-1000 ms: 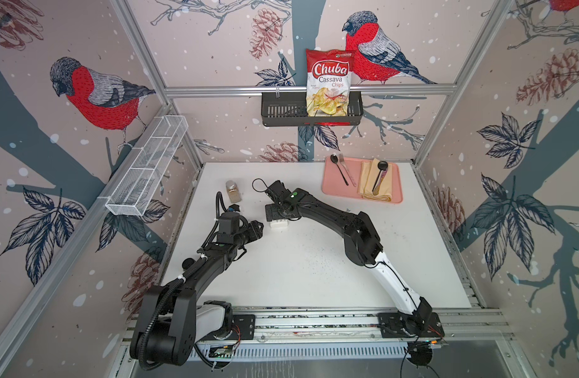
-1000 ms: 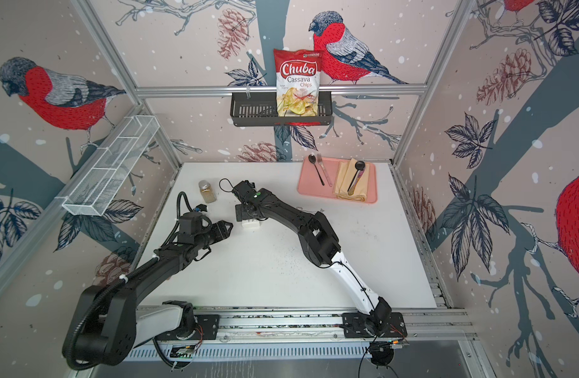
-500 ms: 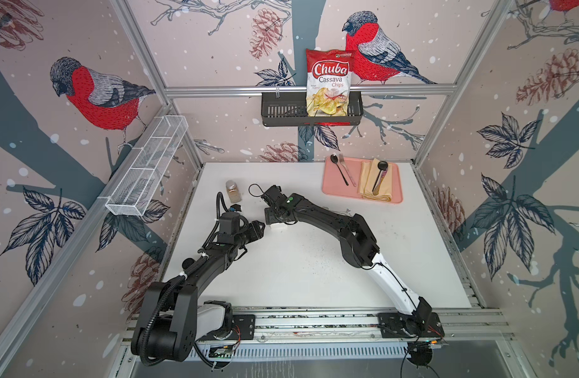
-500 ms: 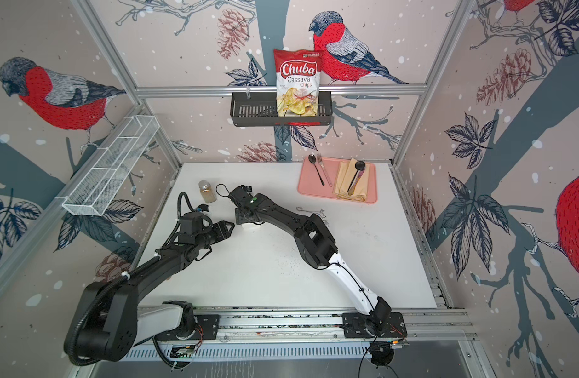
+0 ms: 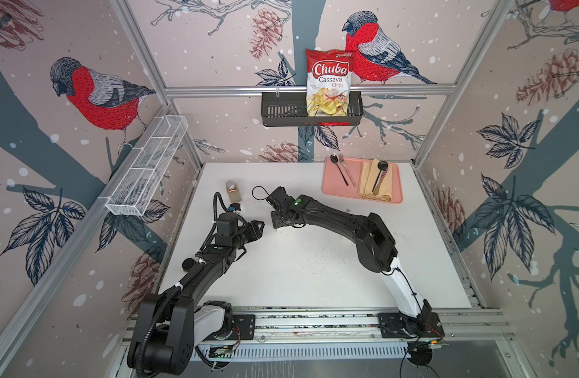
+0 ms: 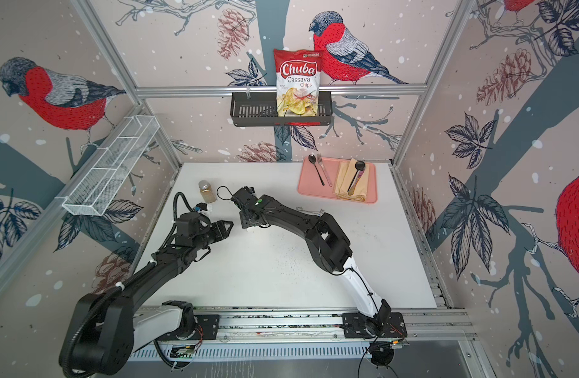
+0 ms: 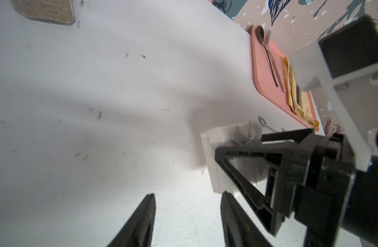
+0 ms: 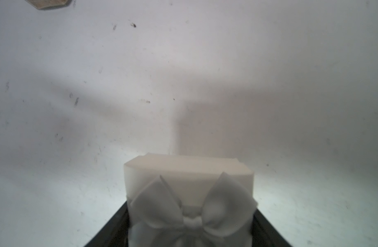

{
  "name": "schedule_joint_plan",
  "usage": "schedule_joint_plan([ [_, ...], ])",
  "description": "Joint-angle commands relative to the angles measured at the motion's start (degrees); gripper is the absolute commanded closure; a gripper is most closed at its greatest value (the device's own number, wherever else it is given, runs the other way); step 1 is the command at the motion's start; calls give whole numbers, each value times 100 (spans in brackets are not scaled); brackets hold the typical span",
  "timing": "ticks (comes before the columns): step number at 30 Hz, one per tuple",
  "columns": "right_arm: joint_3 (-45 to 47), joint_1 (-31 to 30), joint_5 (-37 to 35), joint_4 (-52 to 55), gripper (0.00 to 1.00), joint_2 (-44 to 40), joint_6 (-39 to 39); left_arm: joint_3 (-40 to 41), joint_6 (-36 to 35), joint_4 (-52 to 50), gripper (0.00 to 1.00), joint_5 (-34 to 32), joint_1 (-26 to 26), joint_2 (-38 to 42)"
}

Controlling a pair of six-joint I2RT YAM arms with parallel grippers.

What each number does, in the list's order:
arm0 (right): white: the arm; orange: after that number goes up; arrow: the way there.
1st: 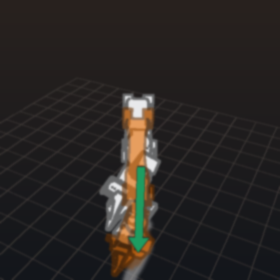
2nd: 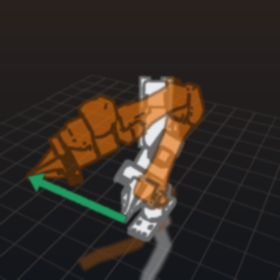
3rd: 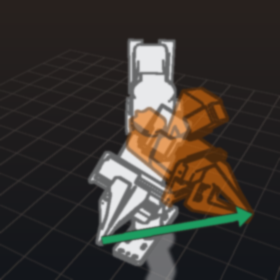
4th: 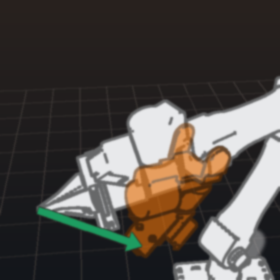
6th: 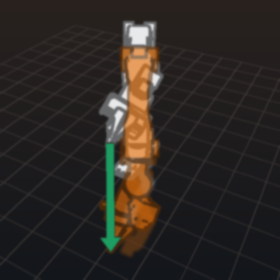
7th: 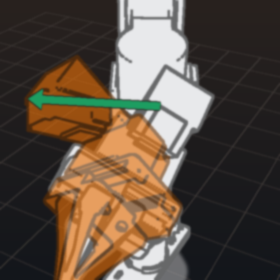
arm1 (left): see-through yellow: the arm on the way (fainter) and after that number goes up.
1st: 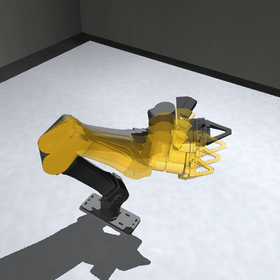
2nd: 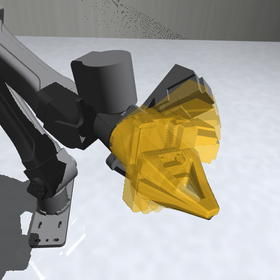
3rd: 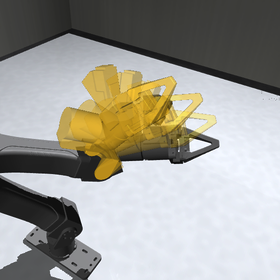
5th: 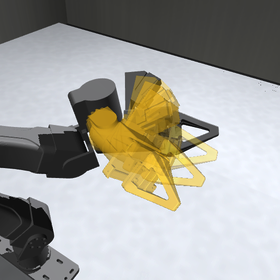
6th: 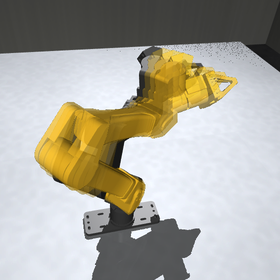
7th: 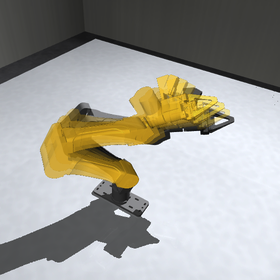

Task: Take the necklace out of the lift-off lid jewelry box
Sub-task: Pick up the jewelry box from the center of the board.

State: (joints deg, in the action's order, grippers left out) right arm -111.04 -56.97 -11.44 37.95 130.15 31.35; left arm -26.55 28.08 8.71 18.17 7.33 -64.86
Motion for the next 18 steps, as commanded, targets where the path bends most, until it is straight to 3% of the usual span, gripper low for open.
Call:
schedule_joint_plan([
  [1, 661, -17, -75, -443, 34, -564, -147, 39, -179, 241, 49, 11, 5, 176],
  [6, 1970, -3, 55, -938, 34, -1501, -162, 105, -328, 373, 51, 72, 146, 316],
  [10, 2892, 82, 415, -1210, 33, -2190, -214, 200, -665, 782, 51, 98, 612, 418],
  [18, 3840, 610, 1534, -1076, 33, -3503, -729, 679, -1547, 2166, 47, 717, 1218, 1023],
])
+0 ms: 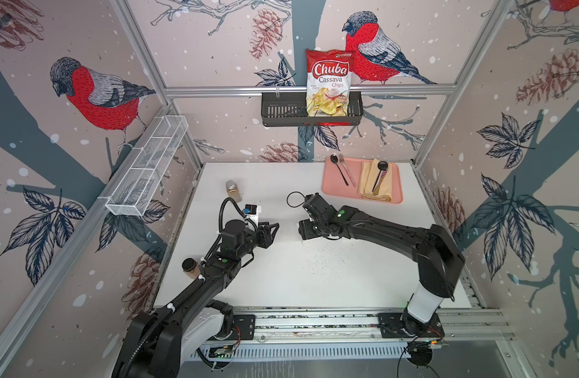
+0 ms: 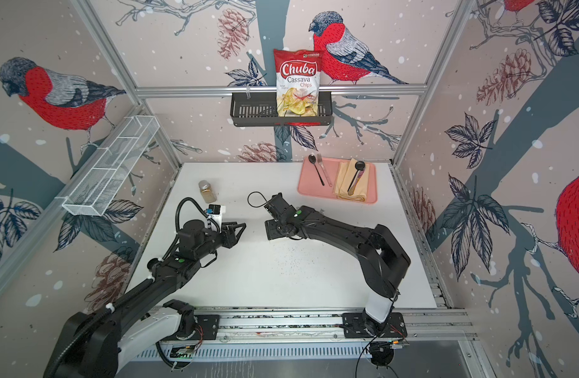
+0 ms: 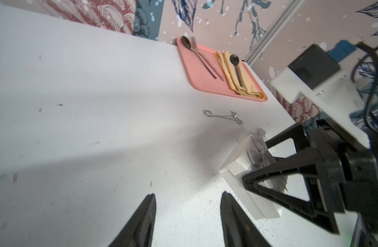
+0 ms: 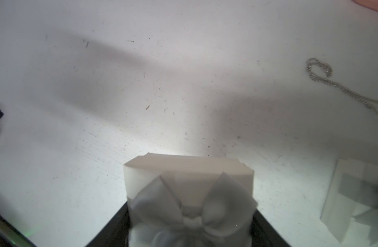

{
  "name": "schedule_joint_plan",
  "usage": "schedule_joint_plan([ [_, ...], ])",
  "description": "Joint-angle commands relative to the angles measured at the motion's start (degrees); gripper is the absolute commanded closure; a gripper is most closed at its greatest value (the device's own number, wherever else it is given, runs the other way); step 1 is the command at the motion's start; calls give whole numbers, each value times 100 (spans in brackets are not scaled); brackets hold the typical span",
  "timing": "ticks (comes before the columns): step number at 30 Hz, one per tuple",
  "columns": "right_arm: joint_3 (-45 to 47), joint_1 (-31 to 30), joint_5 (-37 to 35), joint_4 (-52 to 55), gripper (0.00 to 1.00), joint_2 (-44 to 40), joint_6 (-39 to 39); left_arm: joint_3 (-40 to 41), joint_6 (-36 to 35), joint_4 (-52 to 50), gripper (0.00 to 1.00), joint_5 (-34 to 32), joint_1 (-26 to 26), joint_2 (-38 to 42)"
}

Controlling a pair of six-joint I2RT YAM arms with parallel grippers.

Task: Take the necklace out of the lift-off lid jewelry box
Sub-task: Pick up the jewelry box from the center of the board.

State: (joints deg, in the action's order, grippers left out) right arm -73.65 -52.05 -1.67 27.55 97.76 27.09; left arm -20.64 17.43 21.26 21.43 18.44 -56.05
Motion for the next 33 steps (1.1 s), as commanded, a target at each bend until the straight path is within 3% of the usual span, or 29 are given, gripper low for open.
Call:
schedule_joint_plan([
  [1, 126, 215, 732, 52, 33, -410, -386, 141, -646, 1015, 46, 410, 233, 233],
  [8, 83, 626, 1514, 560, 33, -1070, -878, 164, -2355, 1012, 34, -389, 1616, 595],
  [12, -11, 638, 1717, 806, 33, -1273, -1066, 38, -2665, 982, 29, -130, 1725, 427],
  [16, -45, 635, 1861, 884, 32, -1427, -1013, -153, -2949, 951, 24, -276, 2043, 158],
  [33, -97, 550, 2101, 901, 32, -1552, -902, -424, -2890, 1371, 5, 44, 2144, -525],
])
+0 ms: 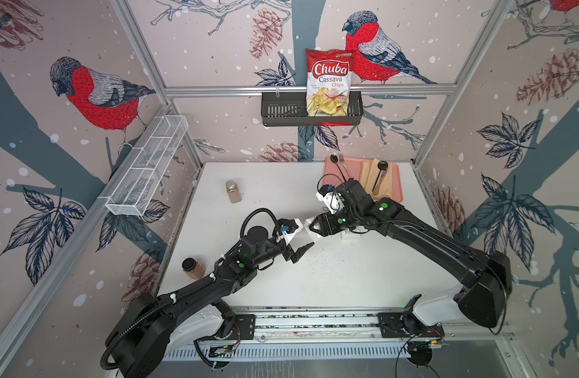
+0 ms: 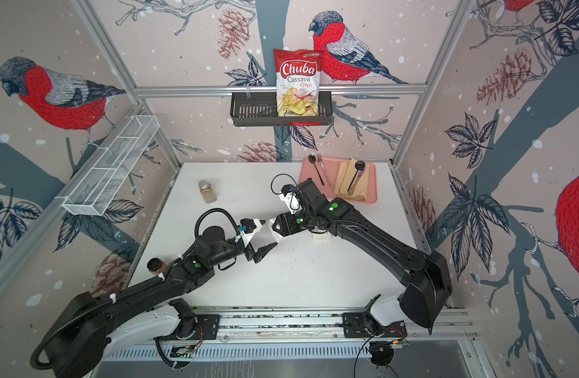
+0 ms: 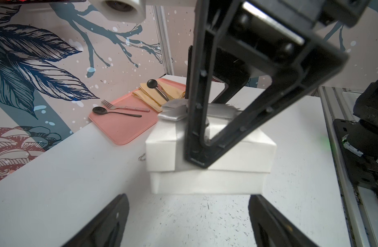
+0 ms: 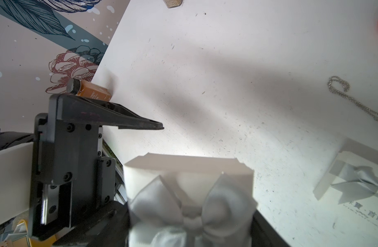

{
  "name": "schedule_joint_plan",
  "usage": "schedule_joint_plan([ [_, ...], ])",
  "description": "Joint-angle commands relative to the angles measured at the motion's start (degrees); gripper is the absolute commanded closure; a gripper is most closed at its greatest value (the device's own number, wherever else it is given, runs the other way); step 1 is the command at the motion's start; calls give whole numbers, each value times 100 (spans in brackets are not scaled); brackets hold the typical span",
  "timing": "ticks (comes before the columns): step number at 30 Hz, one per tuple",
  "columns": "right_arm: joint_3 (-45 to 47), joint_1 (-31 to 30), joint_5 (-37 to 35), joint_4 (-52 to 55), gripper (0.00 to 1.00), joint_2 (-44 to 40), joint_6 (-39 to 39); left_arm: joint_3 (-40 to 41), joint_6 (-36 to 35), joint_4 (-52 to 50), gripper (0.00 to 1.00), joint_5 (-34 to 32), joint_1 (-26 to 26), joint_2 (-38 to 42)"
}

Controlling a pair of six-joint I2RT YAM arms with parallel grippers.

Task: Take the necklace out of the lift-off lid jewelry box
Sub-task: Pick up the jewelry box from the center of the board, then open the lid on the jewelry box.

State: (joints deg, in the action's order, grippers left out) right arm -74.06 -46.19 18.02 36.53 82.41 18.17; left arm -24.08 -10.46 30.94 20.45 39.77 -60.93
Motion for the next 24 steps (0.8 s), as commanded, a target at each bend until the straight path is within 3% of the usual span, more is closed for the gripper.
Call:
schedule_joint_plan([
  [1, -59, -39, 131, 11, 32, -8, -24, -105, -113, 402, 5, 174, 9, -66],
  [16, -78, -11, 27, 20, 32, -21, 2, -437, -149, 257, 2, 687, 40, -339],
  [24, -100, -2, 54, 20, 32, -20, 11, -480, -128, 143, 6, 568, 47, -468],
])
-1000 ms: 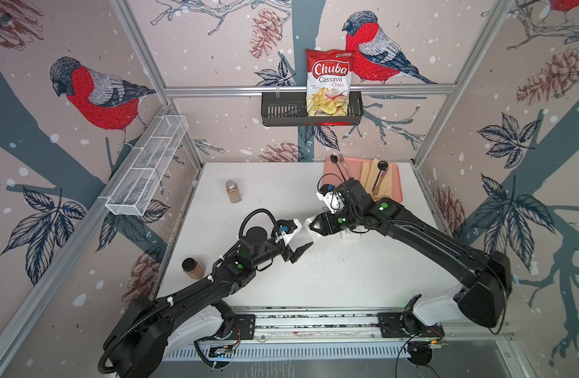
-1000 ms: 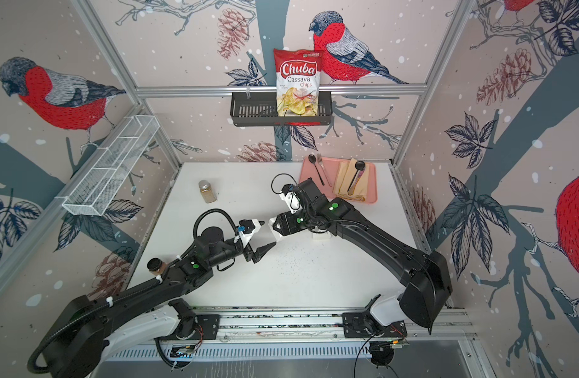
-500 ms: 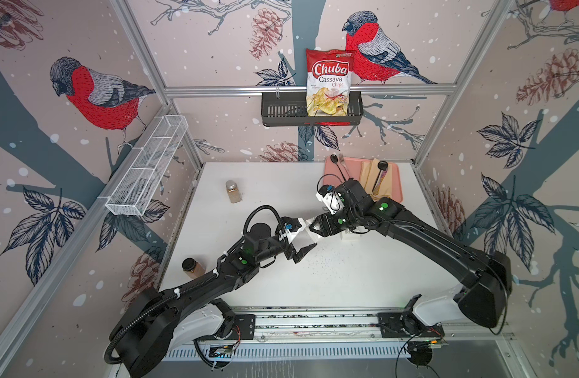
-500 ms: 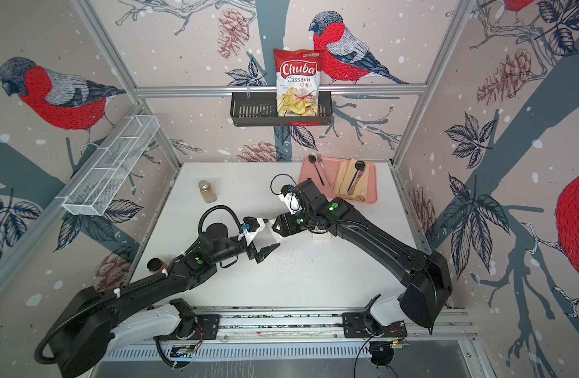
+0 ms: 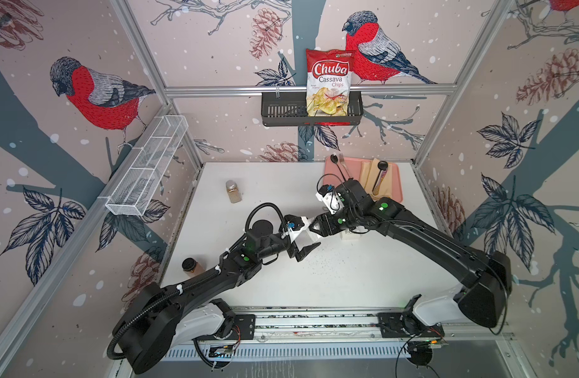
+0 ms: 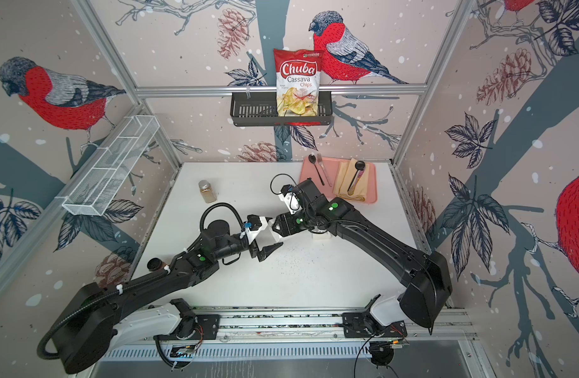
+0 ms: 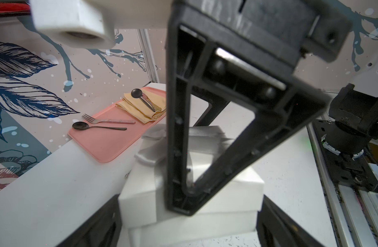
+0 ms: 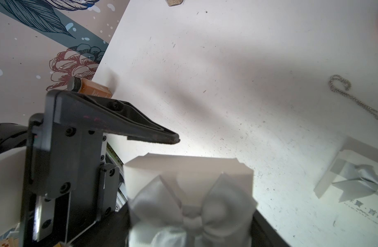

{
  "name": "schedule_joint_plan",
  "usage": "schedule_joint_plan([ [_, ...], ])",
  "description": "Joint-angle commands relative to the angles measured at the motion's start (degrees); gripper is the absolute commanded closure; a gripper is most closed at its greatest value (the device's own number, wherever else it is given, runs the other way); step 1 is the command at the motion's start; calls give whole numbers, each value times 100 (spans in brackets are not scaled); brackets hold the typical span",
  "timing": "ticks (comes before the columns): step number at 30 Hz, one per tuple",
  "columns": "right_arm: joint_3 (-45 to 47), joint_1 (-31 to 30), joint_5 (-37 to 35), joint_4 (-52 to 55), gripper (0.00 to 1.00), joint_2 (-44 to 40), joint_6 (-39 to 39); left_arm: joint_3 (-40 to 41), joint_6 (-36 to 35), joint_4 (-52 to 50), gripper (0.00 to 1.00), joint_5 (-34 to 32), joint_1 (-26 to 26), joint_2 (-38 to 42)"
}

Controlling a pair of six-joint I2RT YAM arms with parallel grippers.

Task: Take the necklace out of the lift-off lid jewelry box
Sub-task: Open the lid on the jewelry box.

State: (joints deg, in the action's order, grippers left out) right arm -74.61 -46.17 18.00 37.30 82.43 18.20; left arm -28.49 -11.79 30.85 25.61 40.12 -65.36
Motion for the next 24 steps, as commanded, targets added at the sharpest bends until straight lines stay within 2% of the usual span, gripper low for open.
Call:
schedule_joint_plan([
  [1, -49, 7, 63, -47, 32, -26, 1, -41, 14, 147, 7, 48, 14, -27],
  [14, -23, 68, 144, -8, 27, -94, -6, -25, 98, 33, 25, -112, 15, 127],
  [24, 225, 288, 827, -227, 24, -209, 63, 184, 136, 90, 32, -101, 12, 327],
])
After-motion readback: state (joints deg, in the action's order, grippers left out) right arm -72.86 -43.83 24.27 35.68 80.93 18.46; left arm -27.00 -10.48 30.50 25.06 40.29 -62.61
